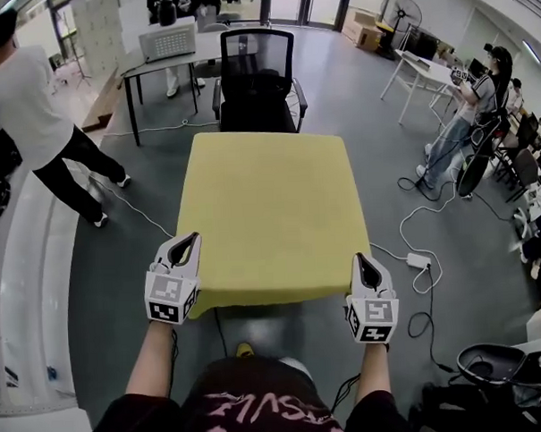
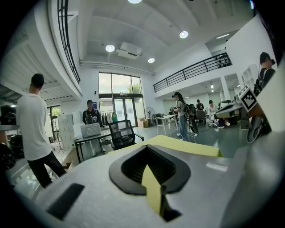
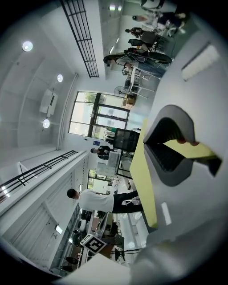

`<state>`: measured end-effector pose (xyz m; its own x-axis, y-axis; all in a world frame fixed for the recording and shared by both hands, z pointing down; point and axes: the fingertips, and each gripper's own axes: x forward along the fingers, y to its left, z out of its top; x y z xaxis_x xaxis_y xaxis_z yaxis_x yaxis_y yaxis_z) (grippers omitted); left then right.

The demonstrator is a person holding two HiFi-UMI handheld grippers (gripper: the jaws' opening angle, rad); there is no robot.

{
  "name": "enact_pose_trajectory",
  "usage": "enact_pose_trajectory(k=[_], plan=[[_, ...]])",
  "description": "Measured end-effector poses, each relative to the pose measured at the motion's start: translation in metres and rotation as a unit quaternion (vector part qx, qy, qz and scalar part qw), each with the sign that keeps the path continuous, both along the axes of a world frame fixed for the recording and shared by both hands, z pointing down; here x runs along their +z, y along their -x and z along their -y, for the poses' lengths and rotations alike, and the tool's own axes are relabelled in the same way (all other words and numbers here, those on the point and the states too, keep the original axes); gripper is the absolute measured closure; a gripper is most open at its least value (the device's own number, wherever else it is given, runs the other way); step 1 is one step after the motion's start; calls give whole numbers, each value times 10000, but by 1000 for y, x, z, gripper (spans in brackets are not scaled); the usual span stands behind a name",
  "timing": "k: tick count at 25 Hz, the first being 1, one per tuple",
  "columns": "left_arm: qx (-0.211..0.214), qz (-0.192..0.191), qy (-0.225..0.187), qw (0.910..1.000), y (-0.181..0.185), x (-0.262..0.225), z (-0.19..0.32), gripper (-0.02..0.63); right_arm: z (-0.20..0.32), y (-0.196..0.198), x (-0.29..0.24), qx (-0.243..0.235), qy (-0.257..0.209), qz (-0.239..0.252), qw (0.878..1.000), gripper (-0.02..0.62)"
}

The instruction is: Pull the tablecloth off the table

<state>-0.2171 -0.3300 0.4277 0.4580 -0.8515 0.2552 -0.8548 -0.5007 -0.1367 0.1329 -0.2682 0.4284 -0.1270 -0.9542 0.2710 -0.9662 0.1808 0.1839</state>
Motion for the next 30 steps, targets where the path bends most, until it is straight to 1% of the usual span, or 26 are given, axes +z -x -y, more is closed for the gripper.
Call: enact_pose_trajectory(k=[3,5,10,13,15,21,28,30], plan=[[115,41,51,9999,7,3,16,600,11,2,2,-60,114,-246,9996,581],[187,164,139,9996,10,6,27,600,21,3,0,-161,168,-418,9989,581],[459,592,253,9969,12,16,47,600,46,0,-1,-464,296,-867,9947,581],[632,915,304,9933,10,23,57,600,63,-6,1,-587,340,-1021,9925,581],[674,1085,349,9912,8,29,66,600,78,-11,5,-703,395,-1094,9907,581],[538,1225,563,9894,6,47,107,600,125,-18,32,-1140,693,-1381,9814,581],[655,1454,936,9828,-16,83,168,600,191,-27,81,-1672,1173,-1504,9673,581],[718,1550,1073,9794,-22,98,182,586,208,-27,95,-1817,1292,-1534,9627,580]])
